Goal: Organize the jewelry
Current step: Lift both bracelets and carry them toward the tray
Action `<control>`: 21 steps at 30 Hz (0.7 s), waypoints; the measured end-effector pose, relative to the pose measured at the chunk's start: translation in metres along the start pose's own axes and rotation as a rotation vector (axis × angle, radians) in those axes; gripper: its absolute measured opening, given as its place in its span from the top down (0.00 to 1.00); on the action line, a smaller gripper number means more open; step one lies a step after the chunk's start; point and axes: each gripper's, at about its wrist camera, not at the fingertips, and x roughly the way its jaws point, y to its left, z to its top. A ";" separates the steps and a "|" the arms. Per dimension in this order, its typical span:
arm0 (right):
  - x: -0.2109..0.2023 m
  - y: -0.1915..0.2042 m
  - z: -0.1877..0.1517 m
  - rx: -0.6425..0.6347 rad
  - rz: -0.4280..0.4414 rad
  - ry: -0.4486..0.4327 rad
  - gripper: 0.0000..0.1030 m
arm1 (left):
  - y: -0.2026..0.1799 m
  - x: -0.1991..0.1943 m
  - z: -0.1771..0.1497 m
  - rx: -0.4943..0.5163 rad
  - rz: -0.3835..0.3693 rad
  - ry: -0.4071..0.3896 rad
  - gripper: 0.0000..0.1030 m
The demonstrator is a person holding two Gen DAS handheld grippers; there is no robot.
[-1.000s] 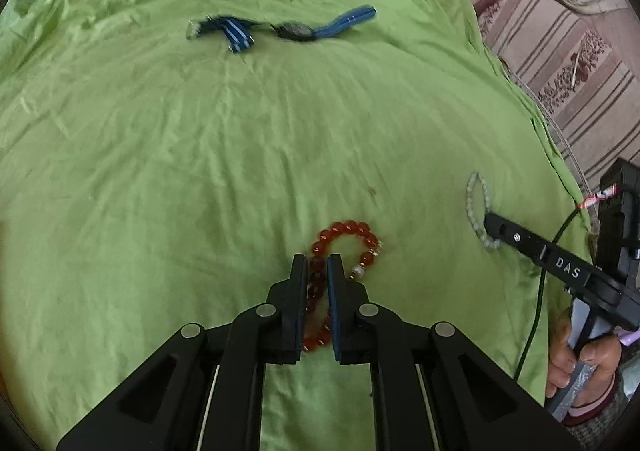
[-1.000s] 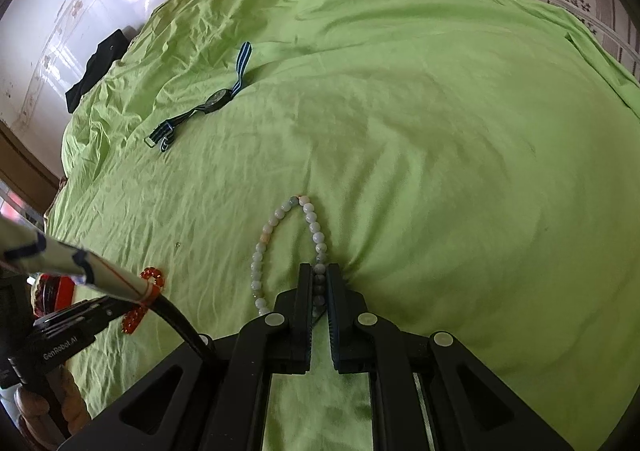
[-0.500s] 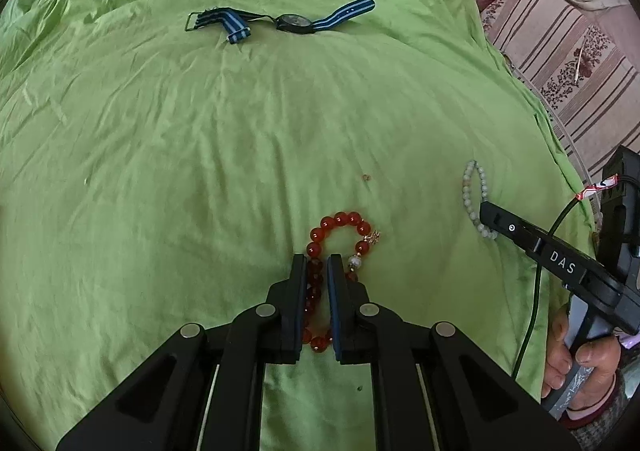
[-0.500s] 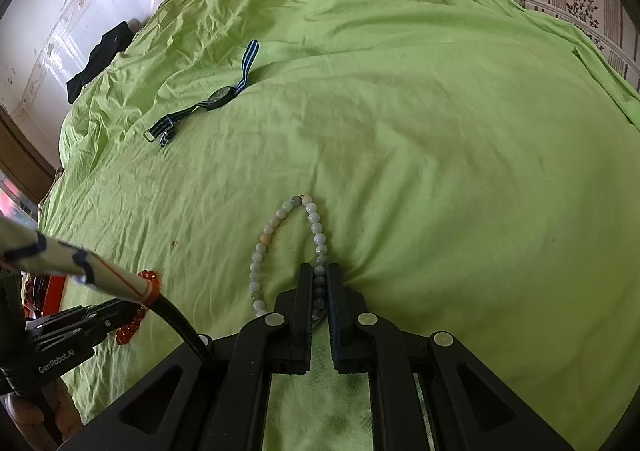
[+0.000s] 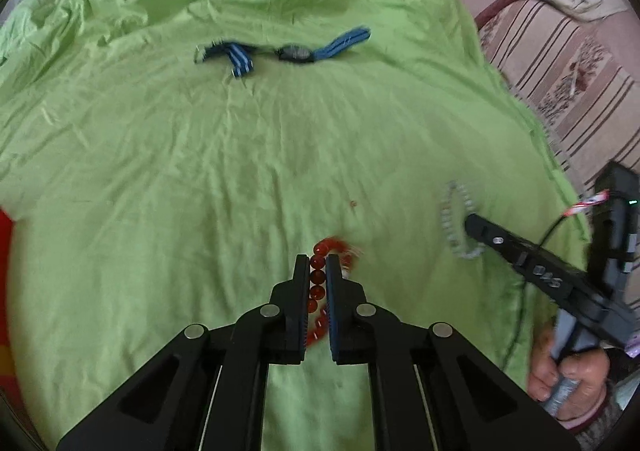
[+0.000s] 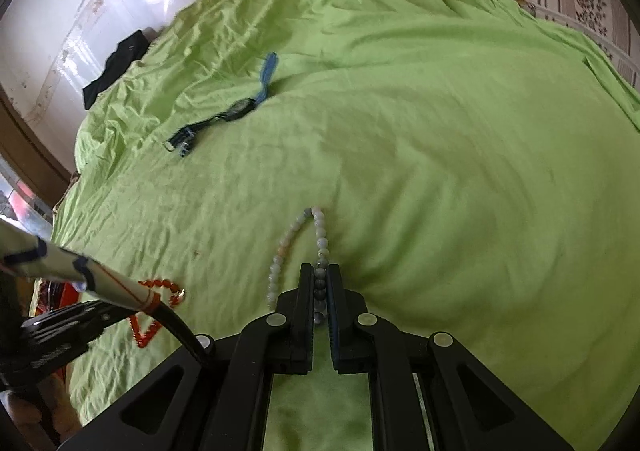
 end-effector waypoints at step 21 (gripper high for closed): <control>-0.105 0.069 -0.039 -0.036 0.110 -0.069 0.94 | 0.032 -0.201 -0.057 -0.099 0.007 -0.206 0.93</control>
